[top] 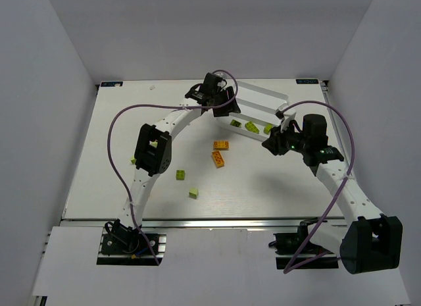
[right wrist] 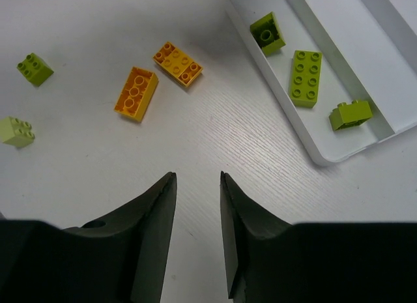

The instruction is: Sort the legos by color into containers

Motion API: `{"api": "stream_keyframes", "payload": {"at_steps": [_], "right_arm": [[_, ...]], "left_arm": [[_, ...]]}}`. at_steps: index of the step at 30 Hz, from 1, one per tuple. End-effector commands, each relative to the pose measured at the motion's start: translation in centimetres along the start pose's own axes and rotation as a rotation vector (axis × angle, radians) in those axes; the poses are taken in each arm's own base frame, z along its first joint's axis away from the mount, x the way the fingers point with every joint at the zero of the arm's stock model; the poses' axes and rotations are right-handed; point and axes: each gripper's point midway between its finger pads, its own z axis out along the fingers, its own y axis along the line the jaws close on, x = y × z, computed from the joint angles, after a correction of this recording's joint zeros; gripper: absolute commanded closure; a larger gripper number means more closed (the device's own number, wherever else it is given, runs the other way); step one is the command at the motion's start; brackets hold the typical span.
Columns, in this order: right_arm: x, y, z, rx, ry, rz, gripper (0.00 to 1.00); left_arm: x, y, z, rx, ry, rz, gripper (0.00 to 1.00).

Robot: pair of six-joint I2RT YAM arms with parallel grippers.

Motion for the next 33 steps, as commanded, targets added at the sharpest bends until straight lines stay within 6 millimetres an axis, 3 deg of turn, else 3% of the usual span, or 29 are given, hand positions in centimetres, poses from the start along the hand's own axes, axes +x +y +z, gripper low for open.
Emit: {"api": "stream_keyframes", "payload": {"at_steps": [1,3,6,7,8,9,10,11,12,13,14,15,16,18,19,20,21,22,23,24,25,26,27,28,29,33], "right_arm": [[-0.2,0.4,-0.1,-0.021,-0.013,-0.019,0.6],[-0.1,0.5,0.0,-0.03,-0.009,-0.02,0.57],[0.1,1.1,-0.1,-0.068,-0.004,-0.041,0.4],[0.0,2.0,-0.2,-0.129,-0.016,-0.079,0.3],[-0.1,2.9,-0.2,-0.176,-0.022,-0.105,0.28],[-0.1,3.6,-0.2,-0.226,-0.029,-0.122,0.26],[-0.1,5.7,-0.5,-0.349,-0.047,-0.138,0.24],[0.3,6.2,-0.4,-0.399,-0.052,-0.191,0.23],[0.1,7.4,-0.6,-0.47,-0.068,-0.206,0.24],[0.1,7.4,-0.4,-0.482,-0.072,-0.22,0.27],[0.4,8.0,0.3,-0.514,-0.063,-0.237,0.31],[0.1,8.8,0.9,-0.534,-0.059,-0.266,0.44],[0.1,8.4,1.4,-0.525,-0.048,-0.262,0.53],[0.5,9.6,2.8,-0.568,-0.012,-0.275,0.68],[-0.3,9.5,3.4,-0.552,-0.008,-0.292,0.74],[0.2,9.6,4.3,-0.561,0.022,-0.278,0.74],[0.3,11.5,4.9,-0.599,0.042,-0.285,0.72],[-0.3,11.3,5.7,-0.567,0.055,-0.297,0.62],[-0.1,11.5,6.7,-0.555,0.074,-0.299,0.55],[0.1,14.1,7.4,-0.59,0.089,-0.336,0.49],[0.3,13.8,8.5,-0.532,0.117,-0.34,0.46],[0.2,15.1,9.7,-0.533,0.138,-0.356,0.44],[0.5,16.4,10.4,-0.539,0.163,-0.37,0.43],[0.8,16.2,11.4,-0.498,0.202,-0.359,0.38],[0.7,17.2,13.1,-0.504,0.233,-0.359,0.36],[1.0,19.0,16.7,-0.49,0.308,-0.342,0.24]], "left_arm": [[-1.5,-1.2,-0.6,0.02,-0.041,-0.003,0.31],[-1.3,-1.0,-0.6,0.015,-0.034,-0.003,0.3],[-2.3,-2.0,-1.6,0.033,-0.063,0.006,0.29],[-2.9,-2.6,-2.3,0.041,-0.081,0.016,0.29],[-4.3,-4.1,-4.2,0.063,-0.124,0.03,0.3],[-5.5,-4.2,-5.5,0.062,-0.151,0.035,0.32],[-6.4,-4.1,-6.8,0.053,-0.174,0.046,0.41],[-6.7,-4.0,-8.2,0.019,-0.185,0.05,0.48],[-7.6,-4.1,-11.1,0.0,-0.221,0.074,0.66],[-8.1,-3.4,-12.8,-0.033,-0.239,0.081,0.66],[-7.5,-2.9,-14.0,-0.071,-0.228,0.085,0.77],[-6.9,-1.4,-16.9,-0.136,-0.242,0.083,0.83],[-6.8,-0.3,-18.6,-0.166,-0.258,0.072,0.83],[-5.5,2.1,-21.4,-0.247,-0.278,0.05,0.77],[-5.3,1.6,-25.2,-0.243,-0.331,0.042,0.69],[-2.2,4.8,-25.2,-0.315,-0.269,0.011,0.58],[-1.2,6.1,-26.4,-0.358,-0.274,-0.009,0.39],[-0.4,5.6,-29.1,-0.351,-0.312,-0.032,0.32],[2.5,8.2,-29.4,-0.421,-0.254,-0.065,0.25],[3.7,9.2,-30.3,-0.448,-0.25,-0.093,0.23],[4.6,9.8,-31.3,-0.474,-0.265,-0.134,0.21],[6.6,10.5,-33.0,-0.497,-0.266,-0.156,0.2],[7.4,11.1,-34.0,-0.515,-0.281,-0.184,0.18],[8.0,11.6,-34.9,-0.535,-0.305,-0.224,0.17],[9.3,11.9,-36.5,-0.545,-0.32,-0.241,0.16],[11.9,12.5,-39.7,-0.566,-0.36,-0.323,0.15]]}}
